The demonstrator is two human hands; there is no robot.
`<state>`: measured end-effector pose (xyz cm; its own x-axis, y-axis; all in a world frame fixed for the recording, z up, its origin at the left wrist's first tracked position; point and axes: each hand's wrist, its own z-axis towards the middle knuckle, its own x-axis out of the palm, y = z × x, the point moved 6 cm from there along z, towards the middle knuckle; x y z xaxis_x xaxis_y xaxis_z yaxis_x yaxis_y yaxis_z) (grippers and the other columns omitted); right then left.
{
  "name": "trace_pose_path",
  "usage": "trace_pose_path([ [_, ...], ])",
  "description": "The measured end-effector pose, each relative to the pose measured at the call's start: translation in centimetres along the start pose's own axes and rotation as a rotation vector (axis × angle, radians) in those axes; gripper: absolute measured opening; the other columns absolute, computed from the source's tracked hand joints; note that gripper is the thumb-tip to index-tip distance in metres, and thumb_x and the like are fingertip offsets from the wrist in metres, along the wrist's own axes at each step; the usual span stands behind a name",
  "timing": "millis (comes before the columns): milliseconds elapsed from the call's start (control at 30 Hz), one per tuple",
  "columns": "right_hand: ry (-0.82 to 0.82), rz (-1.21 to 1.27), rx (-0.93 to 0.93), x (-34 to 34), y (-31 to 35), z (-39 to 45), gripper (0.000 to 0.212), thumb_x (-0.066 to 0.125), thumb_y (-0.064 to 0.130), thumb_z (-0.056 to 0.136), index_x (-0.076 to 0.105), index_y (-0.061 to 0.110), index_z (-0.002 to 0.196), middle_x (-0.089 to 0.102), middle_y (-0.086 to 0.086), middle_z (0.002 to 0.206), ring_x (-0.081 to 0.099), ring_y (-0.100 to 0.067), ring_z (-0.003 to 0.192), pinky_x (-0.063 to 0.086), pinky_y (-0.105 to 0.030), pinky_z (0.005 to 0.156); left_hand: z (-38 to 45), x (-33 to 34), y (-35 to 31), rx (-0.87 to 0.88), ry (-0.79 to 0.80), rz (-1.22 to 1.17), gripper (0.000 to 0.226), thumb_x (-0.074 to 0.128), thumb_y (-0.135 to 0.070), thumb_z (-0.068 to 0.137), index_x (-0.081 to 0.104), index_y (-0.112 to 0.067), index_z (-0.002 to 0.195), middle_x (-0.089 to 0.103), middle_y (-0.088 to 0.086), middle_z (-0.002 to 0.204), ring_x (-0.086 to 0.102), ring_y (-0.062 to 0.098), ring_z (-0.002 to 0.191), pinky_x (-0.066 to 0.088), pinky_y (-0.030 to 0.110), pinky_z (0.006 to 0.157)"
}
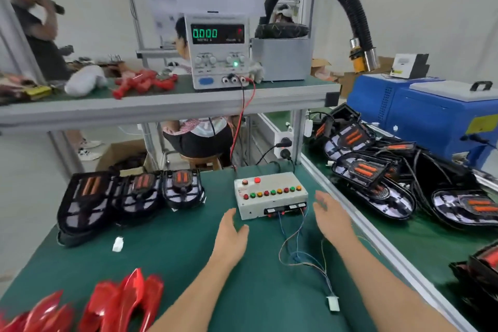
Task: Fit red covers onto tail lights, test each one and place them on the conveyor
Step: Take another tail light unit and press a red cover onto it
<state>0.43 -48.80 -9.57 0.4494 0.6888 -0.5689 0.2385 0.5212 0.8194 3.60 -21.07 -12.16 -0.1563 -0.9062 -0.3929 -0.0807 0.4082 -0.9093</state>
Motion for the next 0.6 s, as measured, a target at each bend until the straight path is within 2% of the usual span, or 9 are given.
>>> trace_pose_path([
  [33,0.059,0.064,0.056,0.8,-0.2,0.6,0.046,0.047,0.019,0.105,0.045,0.022,0.151,0.049,0.003,0.152,0.051,-0.023,0.134,0.045,-0.039,0.105,0.5,0.1,-0.2,-0.022,0.032,-0.025,0.063,0.051,-0.017,0.104,0.024,-0.026,0.161,0.042,-0.002,0.156,0.054,0.007,0.124,0.047,0.018,0.099],
  [67,0.103,0.12,0.096,1.4,-0.4,1.0,0.05,0.047,0.016,0.105,0.04,0.022,0.154,0.046,0.003,0.154,0.049,-0.023,0.135,0.041,-0.038,0.107,0.9,0.2,-0.4,-0.038,0.064,-0.052,0.065,0.049,-0.014,0.104,0.023,-0.028,0.161,0.051,-0.006,0.142,0.056,-0.002,0.101,0.048,0.007,0.077],
  [100,0.14,0.154,0.119,2.0,-0.6,1.2,0.053,0.048,0.012,0.104,0.037,0.021,0.155,0.045,0.002,0.156,0.048,-0.022,0.136,0.037,-0.036,0.11,1.3,0.4,-0.5,-0.047,0.085,-0.068,0.065,0.048,-0.011,0.103,0.024,-0.029,0.161,0.056,-0.011,0.124,0.05,-0.006,0.082,0.042,0.001,0.058],
  [133,0.17,0.175,0.135,2.5,-0.7,1.4,0.057,0.048,0.008,0.103,0.034,0.02,0.157,0.044,0.003,0.156,0.047,-0.02,0.136,0.033,-0.034,0.112,1.6,0.5,-0.6,-0.051,0.101,-0.075,0.066,0.047,-0.008,0.102,0.026,-0.03,0.16,0.057,-0.011,0.115,0.044,-0.005,0.073,0.037,-0.001,0.047],
  [167,0.192,0.197,0.15,2.9,-0.8,1.3,0.06,0.048,0.005,0.102,0.032,0.02,0.157,0.044,0.004,0.157,0.046,-0.019,0.137,0.031,-0.033,0.113,1.8,0.6,-0.6,-0.056,0.116,-0.08,0.066,0.045,-0.007,0.101,0.027,-0.03,0.16,0.057,-0.008,0.12,0.044,-0.005,0.072,0.035,-0.001,0.044],
  [267,0.21,0.274,0.203,3.3,-1.1,1.3,0.064,0.049,0.001,0.101,0.031,0.022,0.158,0.044,0.006,0.157,0.041,-0.019,0.143,0.028,-0.036,0.117,2.1,0.8,-0.5,-0.064,0.146,-0.123,0.069,0.042,-0.001,0.098,0.029,-0.03,0.16,0.051,-0.002,0.144,0.049,-0.003,0.079,0.037,-0.002,0.047],
  [367,0.178,0.317,0.216,3.1,-1.0,1.2,0.063,0.053,0.0,0.098,0.037,0.02,0.156,0.048,0.002,0.153,0.045,-0.022,0.14,0.029,-0.04,0.119,2.2,1.0,0.1,-0.055,0.153,-0.162,0.071,0.039,0.003,0.098,0.028,-0.029,0.161,0.049,-0.002,0.147,0.047,-0.004,0.078,0.037,-0.002,0.048],
  [467,0.149,0.321,0.211,2.8,-1.0,0.8,0.06,0.053,0.0,0.097,0.043,0.019,0.153,0.053,0.001,0.149,0.049,-0.022,0.136,0.032,-0.036,0.115,2.1,1.2,0.7,-0.052,0.138,-0.172,0.073,0.039,0.004,0.099,0.026,-0.03,0.161,0.045,0.0,0.153,0.047,-0.004,0.077,0.037,-0.001,0.045],
  [600,0.093,0.334,0.187,2.6,-1.3,0.1,0.054,0.051,0.001,0.098,0.049,0.02,0.149,0.062,0.002,0.14,0.055,-0.017,0.121,0.034,-0.035,0.112,1.7,0.9,1.0,-0.038,0.122,-0.18,0.074,0.038,0.007,0.097,0.032,-0.033,0.159,0.054,-0.002,0.143,0.047,-0.003,0.074,0.036,-0.001,0.045],
])
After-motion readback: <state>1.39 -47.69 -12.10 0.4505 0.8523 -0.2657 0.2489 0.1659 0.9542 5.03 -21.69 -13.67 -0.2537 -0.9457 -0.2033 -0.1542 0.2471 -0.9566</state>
